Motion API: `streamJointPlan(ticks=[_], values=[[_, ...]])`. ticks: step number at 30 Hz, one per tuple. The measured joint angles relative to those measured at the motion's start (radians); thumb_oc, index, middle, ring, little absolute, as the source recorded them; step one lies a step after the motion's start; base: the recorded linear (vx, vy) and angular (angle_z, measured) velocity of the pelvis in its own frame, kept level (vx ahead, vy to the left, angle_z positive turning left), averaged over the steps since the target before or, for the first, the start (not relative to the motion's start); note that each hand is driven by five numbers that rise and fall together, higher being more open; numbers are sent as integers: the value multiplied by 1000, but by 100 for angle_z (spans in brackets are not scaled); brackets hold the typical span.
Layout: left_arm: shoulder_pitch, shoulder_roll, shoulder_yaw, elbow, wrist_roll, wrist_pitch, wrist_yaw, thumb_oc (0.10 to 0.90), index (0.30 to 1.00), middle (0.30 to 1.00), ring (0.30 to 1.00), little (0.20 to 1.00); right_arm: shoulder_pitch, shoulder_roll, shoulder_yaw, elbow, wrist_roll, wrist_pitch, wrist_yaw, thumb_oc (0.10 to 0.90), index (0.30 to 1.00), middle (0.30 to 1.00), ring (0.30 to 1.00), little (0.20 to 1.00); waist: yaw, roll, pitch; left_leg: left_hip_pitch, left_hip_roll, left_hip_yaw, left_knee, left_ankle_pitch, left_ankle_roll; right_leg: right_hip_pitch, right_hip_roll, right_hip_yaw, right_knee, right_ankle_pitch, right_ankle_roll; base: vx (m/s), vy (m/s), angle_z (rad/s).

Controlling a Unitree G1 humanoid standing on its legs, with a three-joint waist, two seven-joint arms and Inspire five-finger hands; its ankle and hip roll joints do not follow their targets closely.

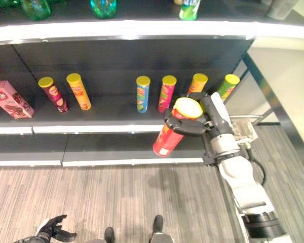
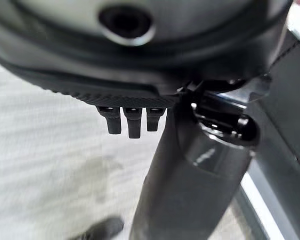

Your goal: Put the goods on the table back onto the shelves and tidy them up.

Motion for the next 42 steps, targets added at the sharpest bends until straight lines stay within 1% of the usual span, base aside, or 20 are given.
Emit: streamJointPlan(ticks=[4,7,9,10,11,12,14,15,16,18,21,24,26,27,28,29,32,34,37,42], values=[[-7,-48,-8,-38,-3,-3,-3,800,900,900,900,900,-8,1,46,3,-37,8,5,400,300,300,300,300,9,-3,2,-63,17,-53,76,15,-28,11,12,-28,0,-27,14,74,-127,30],[-16,-50,-13,-78,-7,-4,-2,800,900,900,900,900,-19,2,65,5,-46,10,8,400,300,300,300,300,26,-15,15,-140,14,-71,225,13,-66,31,13,-53,0,-43,-35,4,-60,57],[-37,-50,-8,-77,-25,-8,19,800,900,900,900,900,-45,12,85,17,-79,11,5,400,300,300,300,300,66,-20,36,-263,16,-84,440,37,-127,52,7,-55,0,-60,-82,126,15,42],[-29,-50,-10,-75,-37,-7,20,800,900,900,900,900,-53,13,93,18,-85,12,6,400,300,300,300,300,73,-21,41,-273,28,-82,451,29,-123,61,4,-69,-5,-67,-91,273,114,69],[-29,-50,-10,-49,-41,-2,20,800,900,900,900,900,-56,36,92,22,-100,18,-8,400,300,300,300,300,59,-19,44,-278,42,-16,358,11,-97,70,2,-114,-8,-87,-91,307,189,69],[-29,-50,-14,-20,-40,-1,22,800,900,900,900,900,-57,37,95,25,-121,19,-12,400,300,300,300,300,64,-15,43,-261,45,-29,160,15,-92,70,4,-123,-8,-90,-87,311,206,70],[-29,-50,-23,15,-40,1,27,800,900,900,900,900,-70,39,112,60,-124,20,-22,400,300,300,300,300,71,-4,39,-267,62,-53,-14,51,-115,74,17,-123,-8,-98,-76,233,172,13],[-15,-50,-31,19,-39,11,25,800,900,900,900,900,-68,40,117,82,-132,31,-21,400,300,300,300,300,77,4,41,-275,77,-51,-14,78,-107,99,27,-126,-8,-110,-58,360,365,-16],[33,-66,-33,12,-36,15,23,800,900,900,900,900,-56,31,115,81,-150,34,-20,400,300,300,300,300,60,47,21,-243,76,-56,-7,90,-78,138,45,-125,-8,-123,-25,392,454,-29],[45,-64,-35,32,1,21,18,800,900,900,900,900,-25,77,93,52,-170,38,-26,400,300,300,300,300,53,3,2,-208,-20,-22,-6,160,-9,164,-58,-93,0,-138,16,260,359,-30],[23,-47,-33,-7,1,17,23,800,900,900,900,900,-26,81,94,25,-189,38,-30,400,300,300,300,300,46,-4,-2,-190,-106,-7,-5,146,41,170,-147,-74,22,-129,28,43,178,4],[-32,-3,-29,-45,0,-1,45,800,900,900,900,900,-32,86,117,24,-201,40,-29,400,300,300,300,300,84,-1,-1,-171,-128,8,-4,121,75,131,-178,-39,97,-107,59,25,206,-16],[-56,19,-29,-40,0,-1,58,800,900,900,900,900,-57,118,153,26,-227,48,-26,400,300,300,300,300,94,7,1,-130,-120,19,-4,98,107,54,-206,-12,256,-154,134,33,174,-36],[-56,22,-33,-38,-1,-1,57,800,900,900,900,900,-66,128,157,28,-231,48,-27,400,300,300,300,300,86,-5,0,-112,-140,31,-5,84,115,35,-217,-26,277,-122,131,85,103,-31],[-55,15,-41,-29,-2,-1,56,800,900,900,900,900,-62,150,156,32,-231,50,-38,400,300,300,300,300,57,10,8,-98,-134,31,-5,77,123,-32,-229,-12,434,-122,131,113,-9,-8],[-48,13,-45,-21,-3,0,60,800,900,900,900,900,-38,151,160,35,-234,53,-37,400,300,300,300,300,40,9,8,-80,-130,17,-5,56,118,-91,-243,20,488,-188,135,153,-167,-4],[-44,11,-29,-12,-6,1,60,800,900,900,900,900,-35,164,169,73,-249,57,-47,400,300,300,300,300,29,-28,13,-96,-132,-2,-10,49,83,-99,-177,36,26,-83,117,167,-238,26],[-6,-10,-8,-40,-10,0,66,800,900,900,900,900,-29,165,180,109,-287,76,-51,400,300,300,300,300,39,-63,0,-81,-122,-27,-11,36,65,-43,-157,13,-7,-18,90,183,-255,101],[92,-69,-25,-38,-24,22,71,800,900,900,900,900,-60,189,216,110,-342,76,-89,400,300,300,300,300,111,-37,-29,-80,3,-77,-5,42,-18,-13,-22,-51,-6,12,-9,104,-186,56],[90,-73,-32,-33,-39,21,90,800,900,900,900,900,-145,192,223,229,-395,92,-177,400,300,300,300,300,124,-14,-30,-95,37,-102,-5,56,-47,2,9,-99,-1,-13,-28,21,-88,29]])
